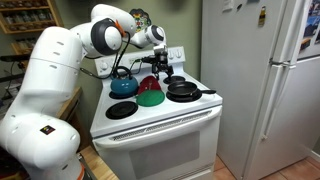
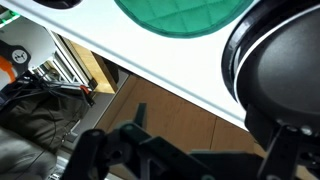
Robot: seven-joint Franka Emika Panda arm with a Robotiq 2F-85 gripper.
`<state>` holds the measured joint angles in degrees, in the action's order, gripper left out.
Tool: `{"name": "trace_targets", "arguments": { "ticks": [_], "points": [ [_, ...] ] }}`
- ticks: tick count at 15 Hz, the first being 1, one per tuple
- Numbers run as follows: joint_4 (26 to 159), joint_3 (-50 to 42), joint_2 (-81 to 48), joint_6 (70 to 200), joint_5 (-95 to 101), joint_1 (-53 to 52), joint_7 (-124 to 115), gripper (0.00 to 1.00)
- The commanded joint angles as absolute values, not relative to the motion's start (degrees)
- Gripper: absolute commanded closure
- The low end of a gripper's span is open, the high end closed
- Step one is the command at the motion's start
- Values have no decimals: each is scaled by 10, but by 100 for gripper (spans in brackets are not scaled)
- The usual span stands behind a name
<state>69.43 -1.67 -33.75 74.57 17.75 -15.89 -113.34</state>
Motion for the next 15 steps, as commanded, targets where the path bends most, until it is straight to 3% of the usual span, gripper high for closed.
{"name": "trace_targets", "arguments": {
  "ticks": [1, 10, 15],
  "points": [
    [688, -14, -342, 742, 177, -159, -1134, 0],
    [679, 7, -353, 640, 118, -155, -1103, 0],
    [686, 9, -353, 674, 91, -158, -1078, 0]
  ]
}}
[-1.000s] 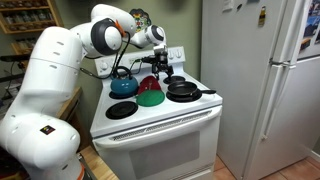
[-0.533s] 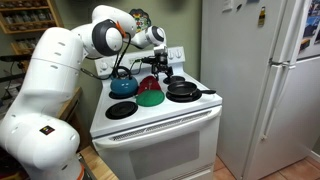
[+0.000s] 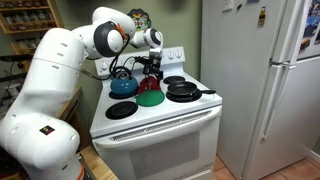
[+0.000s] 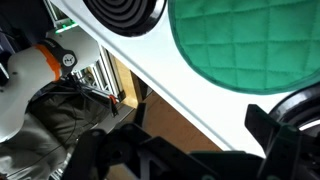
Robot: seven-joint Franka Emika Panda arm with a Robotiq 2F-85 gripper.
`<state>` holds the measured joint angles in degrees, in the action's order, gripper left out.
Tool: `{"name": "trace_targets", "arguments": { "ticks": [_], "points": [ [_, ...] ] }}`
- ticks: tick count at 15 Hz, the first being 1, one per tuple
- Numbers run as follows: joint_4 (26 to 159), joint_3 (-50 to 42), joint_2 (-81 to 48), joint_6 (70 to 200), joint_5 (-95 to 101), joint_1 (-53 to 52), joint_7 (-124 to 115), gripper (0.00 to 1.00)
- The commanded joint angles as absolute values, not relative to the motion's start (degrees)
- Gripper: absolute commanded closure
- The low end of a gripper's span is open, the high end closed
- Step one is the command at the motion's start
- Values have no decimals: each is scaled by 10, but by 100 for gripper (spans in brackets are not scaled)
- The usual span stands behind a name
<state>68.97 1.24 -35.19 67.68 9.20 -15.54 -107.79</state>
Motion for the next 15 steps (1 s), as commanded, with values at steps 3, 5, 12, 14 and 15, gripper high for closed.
{"name": "trace_targets", "arguments": {
  "ticks": [3, 5, 12, 14, 15],
  "points": [
    [687, 10, -358, 684, 79, -156, -1064, 0],
    [681, 15, -364, 691, 68, -151, -1050, 0],
    [672, 21, -388, 723, 8, -137, -1005, 0],
    [674, 21, -390, 753, -7, -134, -986, 0],
    [674, 21, -391, 769, -11, -133, -976, 0]
  ]
}}
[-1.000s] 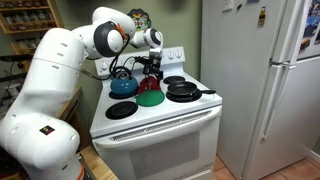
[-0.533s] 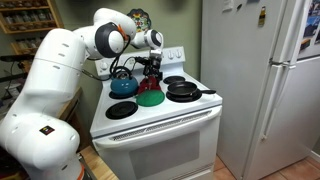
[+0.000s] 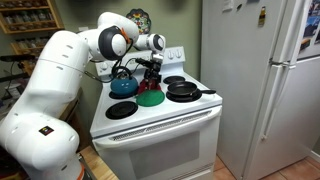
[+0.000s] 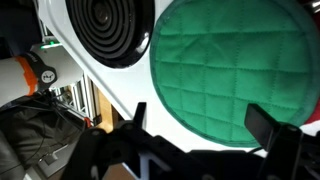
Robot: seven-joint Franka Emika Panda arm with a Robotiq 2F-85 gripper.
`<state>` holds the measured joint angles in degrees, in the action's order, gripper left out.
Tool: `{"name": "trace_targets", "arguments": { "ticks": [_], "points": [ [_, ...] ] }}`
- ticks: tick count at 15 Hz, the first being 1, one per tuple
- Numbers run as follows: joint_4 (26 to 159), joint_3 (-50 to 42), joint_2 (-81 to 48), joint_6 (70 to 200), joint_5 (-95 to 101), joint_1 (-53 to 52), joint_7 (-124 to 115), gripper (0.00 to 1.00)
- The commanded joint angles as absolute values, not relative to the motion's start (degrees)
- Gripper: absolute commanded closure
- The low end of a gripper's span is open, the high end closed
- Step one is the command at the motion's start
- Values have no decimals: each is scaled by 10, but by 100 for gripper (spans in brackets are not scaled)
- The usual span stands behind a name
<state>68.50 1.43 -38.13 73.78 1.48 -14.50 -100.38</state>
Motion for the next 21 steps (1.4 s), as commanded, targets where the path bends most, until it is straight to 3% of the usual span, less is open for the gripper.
{"name": "trace_targets", "arguments": {
  "ticks": [1, 21],
  "points": [
    [674, 22, -393, 777, -17, -132, -966, 0],
    [715, 20, -401, 881, -40, -136, -868, 0]
  ]
}}
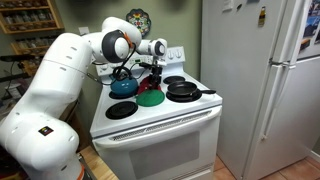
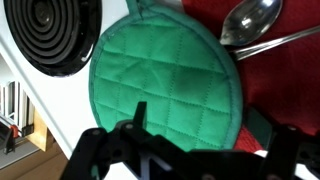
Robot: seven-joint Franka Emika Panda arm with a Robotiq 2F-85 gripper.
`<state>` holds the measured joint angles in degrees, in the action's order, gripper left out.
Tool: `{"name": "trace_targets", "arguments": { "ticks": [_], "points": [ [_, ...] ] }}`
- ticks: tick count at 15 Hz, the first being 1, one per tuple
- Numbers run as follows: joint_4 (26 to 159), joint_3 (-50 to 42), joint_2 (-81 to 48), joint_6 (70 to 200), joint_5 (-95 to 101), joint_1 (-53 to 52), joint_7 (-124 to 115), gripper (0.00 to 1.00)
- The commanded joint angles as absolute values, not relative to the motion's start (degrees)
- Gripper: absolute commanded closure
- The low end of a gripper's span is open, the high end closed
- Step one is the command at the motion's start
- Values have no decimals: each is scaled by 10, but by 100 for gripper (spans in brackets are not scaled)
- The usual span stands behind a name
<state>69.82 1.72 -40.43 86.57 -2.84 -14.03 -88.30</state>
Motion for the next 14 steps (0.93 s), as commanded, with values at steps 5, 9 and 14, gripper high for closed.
{"name": "trace_targets", "arguments": {
  "ticks": [5, 9, 14],
  "points": [
    [715, 19, -403, 877, -39, -137, -868, 42],
    [714, 18, -405, 879, -39, -137, -870, 73],
    [714, 17, -408, 880, -39, -136, -871, 100]
  ]
}}
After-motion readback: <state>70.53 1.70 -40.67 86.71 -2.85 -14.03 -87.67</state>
